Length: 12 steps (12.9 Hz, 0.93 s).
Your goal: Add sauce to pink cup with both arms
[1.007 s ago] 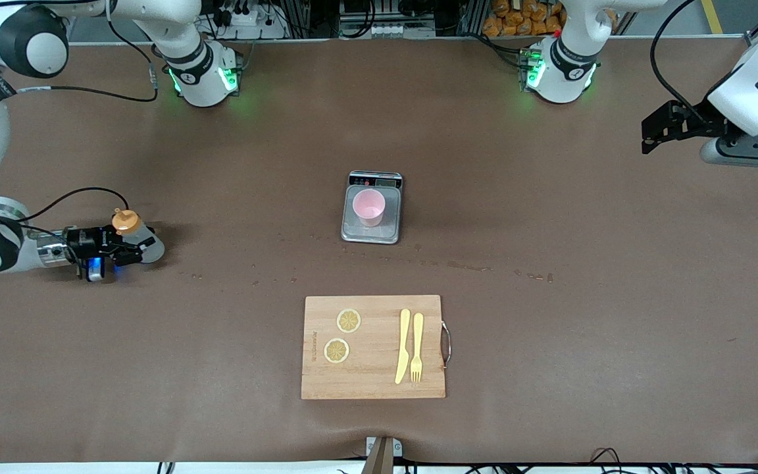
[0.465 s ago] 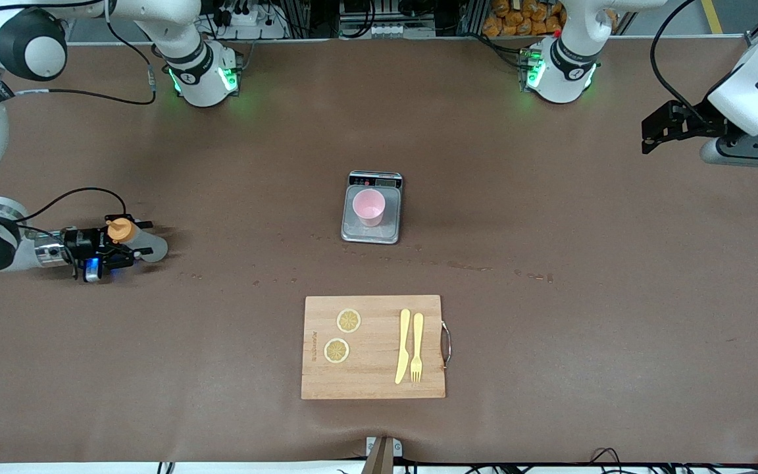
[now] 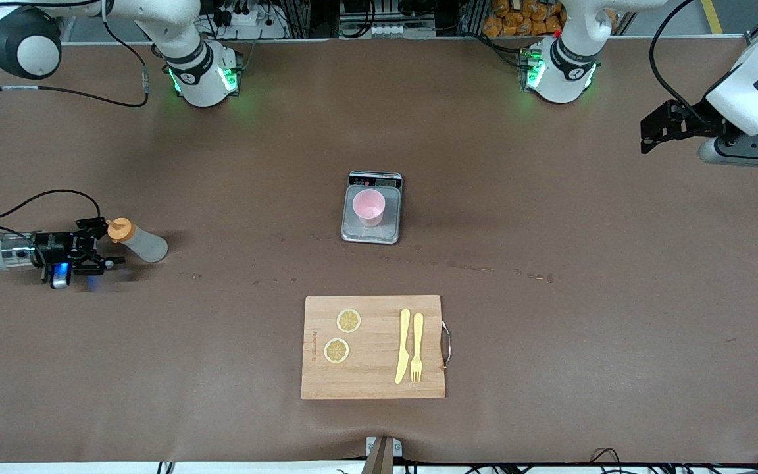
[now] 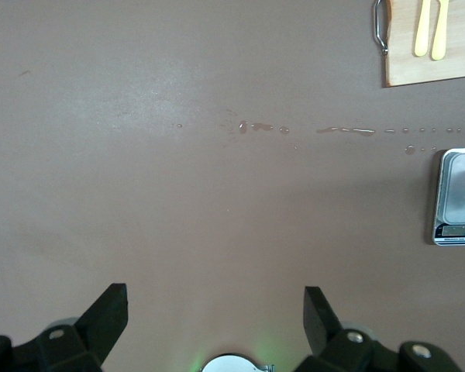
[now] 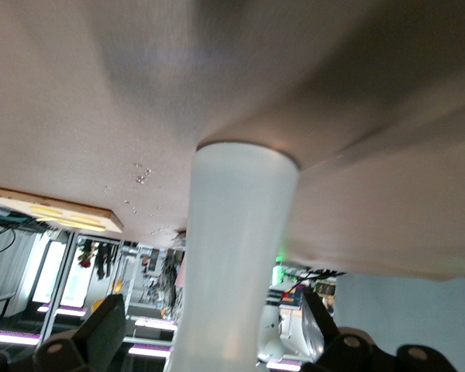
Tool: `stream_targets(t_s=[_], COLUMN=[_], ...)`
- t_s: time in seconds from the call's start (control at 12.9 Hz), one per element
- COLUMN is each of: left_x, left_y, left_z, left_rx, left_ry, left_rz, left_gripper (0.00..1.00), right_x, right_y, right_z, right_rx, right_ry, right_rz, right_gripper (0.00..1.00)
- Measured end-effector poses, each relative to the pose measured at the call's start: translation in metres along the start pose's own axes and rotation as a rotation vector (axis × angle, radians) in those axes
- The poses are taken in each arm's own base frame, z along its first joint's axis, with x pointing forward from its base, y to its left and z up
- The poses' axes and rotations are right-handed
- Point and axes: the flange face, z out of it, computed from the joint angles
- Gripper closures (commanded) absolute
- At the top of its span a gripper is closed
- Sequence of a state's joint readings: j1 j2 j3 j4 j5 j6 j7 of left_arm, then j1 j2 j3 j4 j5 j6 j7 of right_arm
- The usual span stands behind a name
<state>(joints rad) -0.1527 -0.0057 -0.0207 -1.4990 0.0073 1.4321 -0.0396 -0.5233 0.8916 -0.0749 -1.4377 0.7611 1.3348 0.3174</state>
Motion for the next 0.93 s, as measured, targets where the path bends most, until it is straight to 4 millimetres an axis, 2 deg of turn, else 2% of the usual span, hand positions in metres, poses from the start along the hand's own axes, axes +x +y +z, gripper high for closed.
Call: stream_targets(t_s=[0.23, 0.46, 0.77, 0.93], left_x=[0.000, 0.000, 0.000, 0.000], left_y=[0.000, 0.000, 0.000, 0.000], left_z=[0.000, 0.000, 0.000, 0.000], left_rx=[0.000, 0.000, 0.000, 0.000], left_ry=[0.000, 0.000, 0.000, 0.000], left_rz=[0.000, 0.000, 0.000, 0.000], left_gripper=[0.00, 0.00, 0.00, 0.00], right_x=[-0.018, -0.060, -0.136, -0.172], right_y=[-0.004, -0.032, -0.095, -0.117], right_z=[-0.037, -0.065, -0.069, -0.065], right_rx=[-0.071, -0.182, -0.318, -0.353], right_ry=[0.064, 0.135, 0.237, 0.279], right_rz=[-0.023, -0.037, -0.123, -0.169], right_gripper=[0.00, 0.00, 0.00, 0.00])
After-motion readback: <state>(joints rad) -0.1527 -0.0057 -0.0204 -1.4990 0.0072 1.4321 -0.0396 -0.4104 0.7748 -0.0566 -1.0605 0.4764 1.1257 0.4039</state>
